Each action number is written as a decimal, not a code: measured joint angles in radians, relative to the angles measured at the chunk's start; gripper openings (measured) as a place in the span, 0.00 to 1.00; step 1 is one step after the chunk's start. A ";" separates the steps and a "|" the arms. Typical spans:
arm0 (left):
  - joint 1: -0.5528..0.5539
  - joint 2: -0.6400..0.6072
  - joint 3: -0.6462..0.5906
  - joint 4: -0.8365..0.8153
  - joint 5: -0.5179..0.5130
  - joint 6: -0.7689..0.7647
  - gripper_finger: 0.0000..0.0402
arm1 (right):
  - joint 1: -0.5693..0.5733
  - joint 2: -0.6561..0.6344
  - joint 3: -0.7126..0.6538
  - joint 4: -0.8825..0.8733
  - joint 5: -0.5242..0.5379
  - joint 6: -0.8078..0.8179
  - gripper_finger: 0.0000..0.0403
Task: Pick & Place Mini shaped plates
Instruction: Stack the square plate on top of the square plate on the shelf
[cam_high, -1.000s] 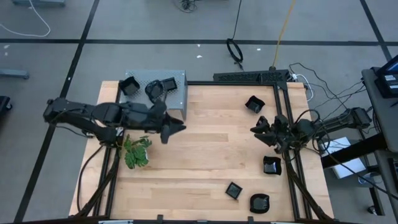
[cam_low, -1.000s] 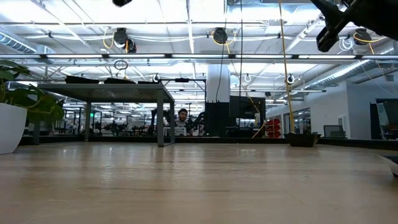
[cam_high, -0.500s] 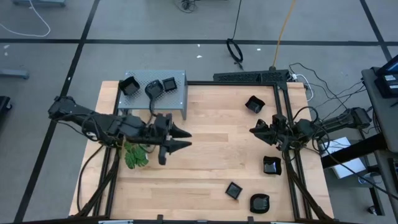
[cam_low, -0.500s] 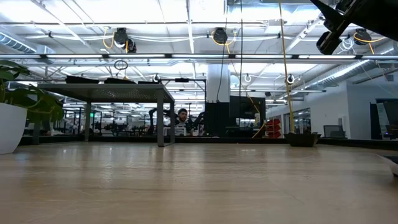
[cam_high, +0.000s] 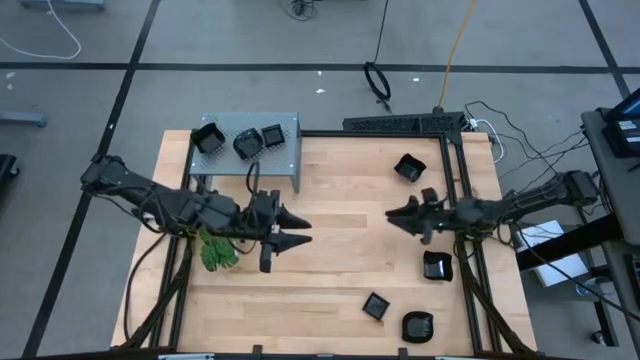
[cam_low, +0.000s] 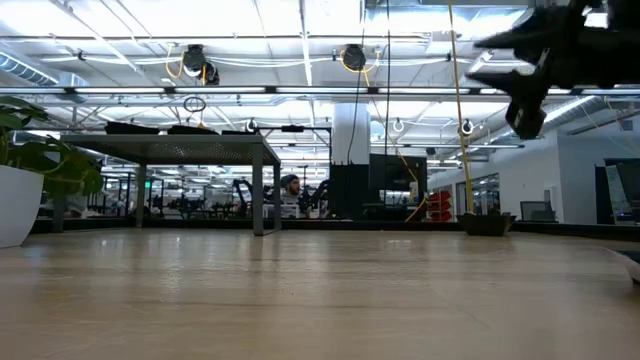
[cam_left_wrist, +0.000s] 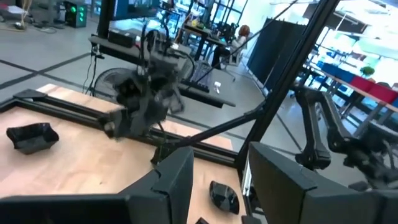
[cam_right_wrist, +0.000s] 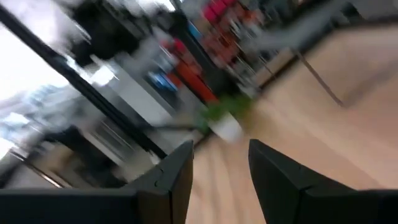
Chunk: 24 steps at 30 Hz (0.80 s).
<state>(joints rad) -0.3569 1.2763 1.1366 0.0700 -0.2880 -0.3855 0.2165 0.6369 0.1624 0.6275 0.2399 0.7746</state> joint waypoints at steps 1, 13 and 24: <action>0.004 -0.001 0.000 0.001 -0.002 0.000 0.40 | 0.000 0.018 0.022 -0.064 -0.002 0.010 0.35; 0.066 -0.001 0.000 0.004 -0.002 0.065 0.40 | 0.065 0.338 0.361 -0.653 -0.342 -0.216 0.35; 0.095 -0.001 0.000 0.005 -0.002 -0.037 0.40 | 0.161 0.731 0.524 -0.555 -0.510 -0.677 0.35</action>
<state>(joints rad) -0.2619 1.2755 1.1366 0.0746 -0.2901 -0.4223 0.3772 1.3682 0.6861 0.0725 -0.2700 0.0977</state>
